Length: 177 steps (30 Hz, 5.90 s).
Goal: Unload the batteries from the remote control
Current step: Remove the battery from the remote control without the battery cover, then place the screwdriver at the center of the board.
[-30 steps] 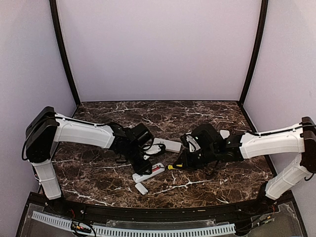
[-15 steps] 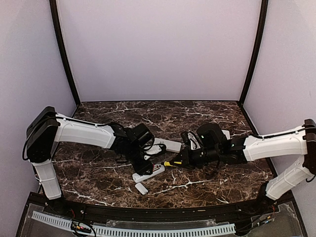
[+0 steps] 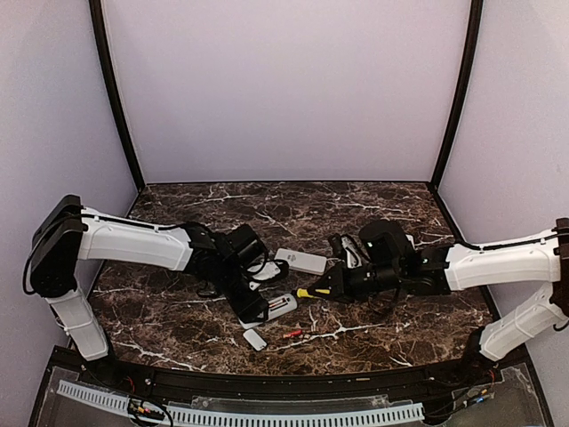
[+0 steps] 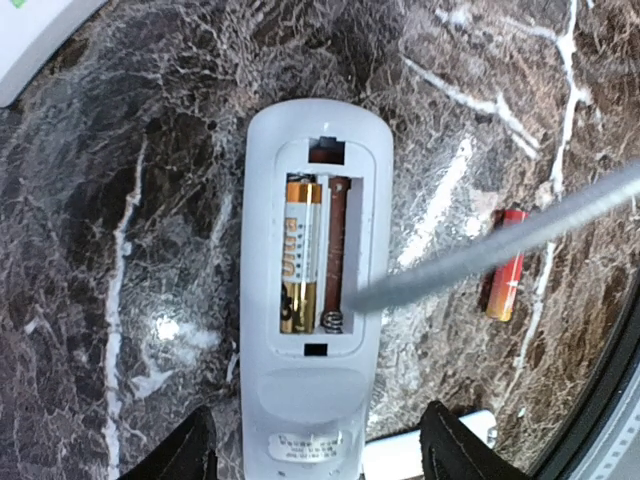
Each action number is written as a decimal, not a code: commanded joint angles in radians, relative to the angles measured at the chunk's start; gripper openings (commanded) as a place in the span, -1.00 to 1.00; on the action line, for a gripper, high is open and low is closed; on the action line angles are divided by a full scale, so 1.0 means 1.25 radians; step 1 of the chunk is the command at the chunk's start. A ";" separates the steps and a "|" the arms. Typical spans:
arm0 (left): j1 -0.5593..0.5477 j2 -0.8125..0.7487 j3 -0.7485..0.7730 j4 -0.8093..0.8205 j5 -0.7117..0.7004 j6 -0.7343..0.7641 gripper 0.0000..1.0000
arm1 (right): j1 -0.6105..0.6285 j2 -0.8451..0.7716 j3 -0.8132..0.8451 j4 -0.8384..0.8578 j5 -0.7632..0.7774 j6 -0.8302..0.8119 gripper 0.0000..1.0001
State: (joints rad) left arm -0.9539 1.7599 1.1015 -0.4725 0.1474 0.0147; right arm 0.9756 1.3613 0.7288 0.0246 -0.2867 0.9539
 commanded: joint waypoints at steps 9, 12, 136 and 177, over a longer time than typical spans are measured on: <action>0.033 -0.129 -0.101 0.076 0.041 -0.272 0.46 | 0.001 -0.049 0.016 -0.141 0.092 -0.041 -1.00; 0.042 -0.151 -0.115 0.094 0.052 -0.311 0.47 | 0.000 -0.058 0.008 -0.142 0.112 -0.030 -1.00; 0.037 0.022 -0.039 0.074 0.078 -0.275 -0.03 | 0.003 0.027 -0.017 0.117 0.195 0.156 -1.00; 0.512 -0.334 -0.041 -0.008 0.130 -0.208 0.53 | -0.073 0.083 -0.139 0.078 0.115 0.031 -0.19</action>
State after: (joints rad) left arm -0.3183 1.3460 1.0718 -0.4881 0.3248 -0.2676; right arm 0.8871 1.4563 0.5697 0.1448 -0.1577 1.0000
